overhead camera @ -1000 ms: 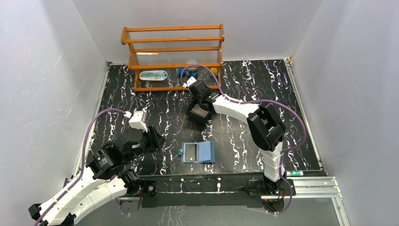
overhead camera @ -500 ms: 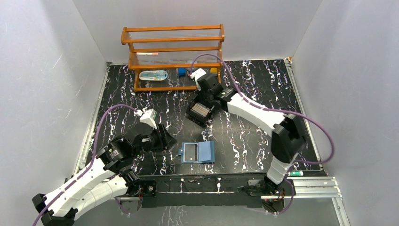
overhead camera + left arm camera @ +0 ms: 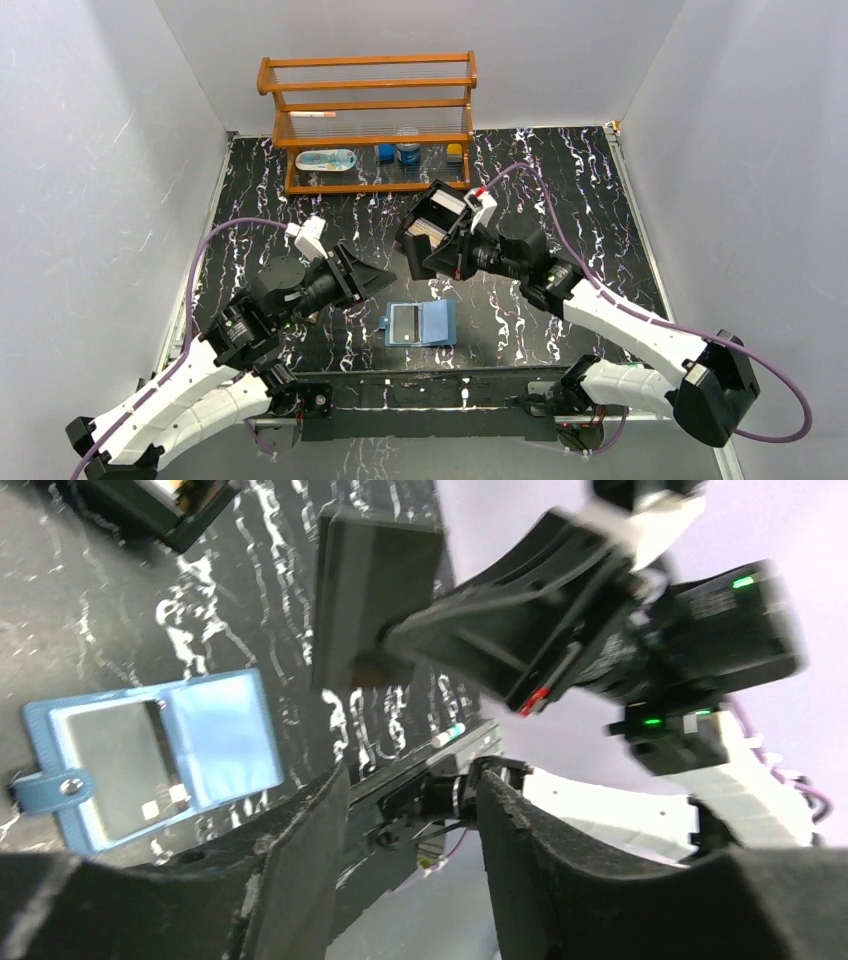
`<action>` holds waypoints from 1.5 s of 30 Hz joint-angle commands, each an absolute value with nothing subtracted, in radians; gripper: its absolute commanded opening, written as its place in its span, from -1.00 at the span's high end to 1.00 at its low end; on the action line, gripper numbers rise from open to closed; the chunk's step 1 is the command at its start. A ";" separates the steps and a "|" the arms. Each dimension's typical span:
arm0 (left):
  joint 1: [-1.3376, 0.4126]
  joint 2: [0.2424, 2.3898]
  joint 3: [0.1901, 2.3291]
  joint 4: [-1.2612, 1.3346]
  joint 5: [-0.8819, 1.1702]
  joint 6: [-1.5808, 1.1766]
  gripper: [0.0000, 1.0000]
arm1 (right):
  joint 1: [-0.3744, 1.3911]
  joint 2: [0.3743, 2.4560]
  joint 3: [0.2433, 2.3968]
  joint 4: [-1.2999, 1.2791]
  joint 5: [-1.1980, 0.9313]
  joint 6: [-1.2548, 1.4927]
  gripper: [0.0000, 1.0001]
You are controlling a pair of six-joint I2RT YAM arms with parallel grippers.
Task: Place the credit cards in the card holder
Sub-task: Pick up the credit card from the storage box.
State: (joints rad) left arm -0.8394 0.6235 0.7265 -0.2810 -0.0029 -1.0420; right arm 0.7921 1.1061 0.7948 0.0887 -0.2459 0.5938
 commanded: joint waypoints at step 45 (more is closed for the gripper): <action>-0.840 0.654 0.551 0.375 0.222 -1.072 0.46 | 0.789 0.913 0.511 0.697 -0.510 1.077 0.99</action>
State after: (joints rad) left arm -0.8394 0.6971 0.5594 0.2348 0.1905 -1.0569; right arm 0.7856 0.9287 0.5312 0.5678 -0.4751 1.0332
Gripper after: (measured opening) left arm 0.223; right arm 0.042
